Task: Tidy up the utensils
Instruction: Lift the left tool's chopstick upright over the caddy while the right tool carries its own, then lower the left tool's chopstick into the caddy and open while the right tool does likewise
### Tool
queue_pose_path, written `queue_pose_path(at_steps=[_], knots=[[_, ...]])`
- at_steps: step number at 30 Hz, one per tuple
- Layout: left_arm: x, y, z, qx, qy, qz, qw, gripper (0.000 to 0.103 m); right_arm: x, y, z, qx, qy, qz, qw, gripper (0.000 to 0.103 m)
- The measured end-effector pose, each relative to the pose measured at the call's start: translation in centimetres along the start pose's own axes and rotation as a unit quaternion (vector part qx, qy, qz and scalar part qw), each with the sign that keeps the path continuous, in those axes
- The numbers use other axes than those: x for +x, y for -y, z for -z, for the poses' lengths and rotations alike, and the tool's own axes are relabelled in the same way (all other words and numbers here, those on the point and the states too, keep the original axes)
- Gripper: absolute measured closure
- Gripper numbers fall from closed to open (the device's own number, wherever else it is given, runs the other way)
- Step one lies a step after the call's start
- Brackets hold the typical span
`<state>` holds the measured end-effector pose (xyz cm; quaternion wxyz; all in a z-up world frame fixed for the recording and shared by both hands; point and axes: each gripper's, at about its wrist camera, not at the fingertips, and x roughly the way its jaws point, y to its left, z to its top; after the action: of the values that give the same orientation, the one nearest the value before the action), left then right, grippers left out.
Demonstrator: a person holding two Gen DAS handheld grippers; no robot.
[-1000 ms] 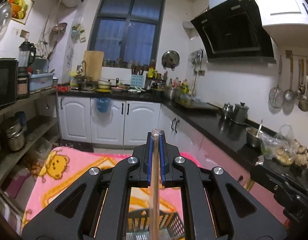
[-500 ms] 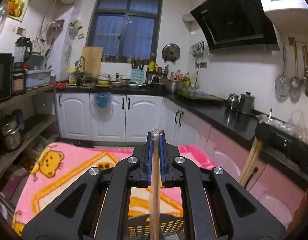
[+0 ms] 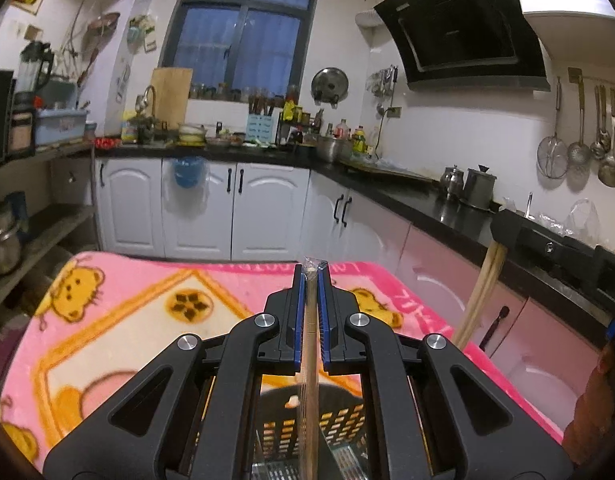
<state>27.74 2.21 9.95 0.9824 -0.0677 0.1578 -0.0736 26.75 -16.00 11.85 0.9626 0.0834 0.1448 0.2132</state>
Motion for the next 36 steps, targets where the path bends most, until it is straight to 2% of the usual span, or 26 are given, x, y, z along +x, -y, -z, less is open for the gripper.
queue_pose_path(at_steps=[10,14,16,18,19,23,28,36], knots=[[-0.1,-0.4,2.0,0.002,-0.032,0.008,0.9995,0.099,0.9,-0.1,1.7,0.012,-0.022,-0.011,1.000,0.096],[-0.3,-0.9,2.7,-0.005,-0.053,0.013,0.9985,0.096,1.0,0.3,2.5,0.018,-0.041,-0.013,0.999,0.095],[-0.6,-1.0,2.9,-0.007,-0.055,0.013,0.9984,0.093,0.8,0.5,2.9,0.022,-0.046,-0.013,0.999,0.090],[-0.7,-1.1,3.0,-0.008,-0.060,0.014,0.9981,0.091,0.5,0.7,3.1,0.023,-0.050,-0.013,0.998,0.079],[-0.9,-1.1,3.1,-0.011,-0.063,0.015,0.9978,0.090,0.3,0.8,3.3,0.024,-0.052,-0.013,0.998,0.077],[-1.5,-1.2,3.3,-0.016,-0.071,0.021,0.9971,0.077,-0.6,1.3,3.8,0.029,-0.059,-0.013,0.998,0.065],[-3.0,-1.3,3.4,-0.020,-0.076,0.022,0.9967,0.064,-1.5,2.0,4.4,0.037,-0.075,-0.010,0.996,0.064],[-5.0,-1.3,3.1,-0.026,-0.079,0.015,0.9965,0.042,-3.6,2.4,5.1,0.035,-0.088,-0.002,0.995,0.051]])
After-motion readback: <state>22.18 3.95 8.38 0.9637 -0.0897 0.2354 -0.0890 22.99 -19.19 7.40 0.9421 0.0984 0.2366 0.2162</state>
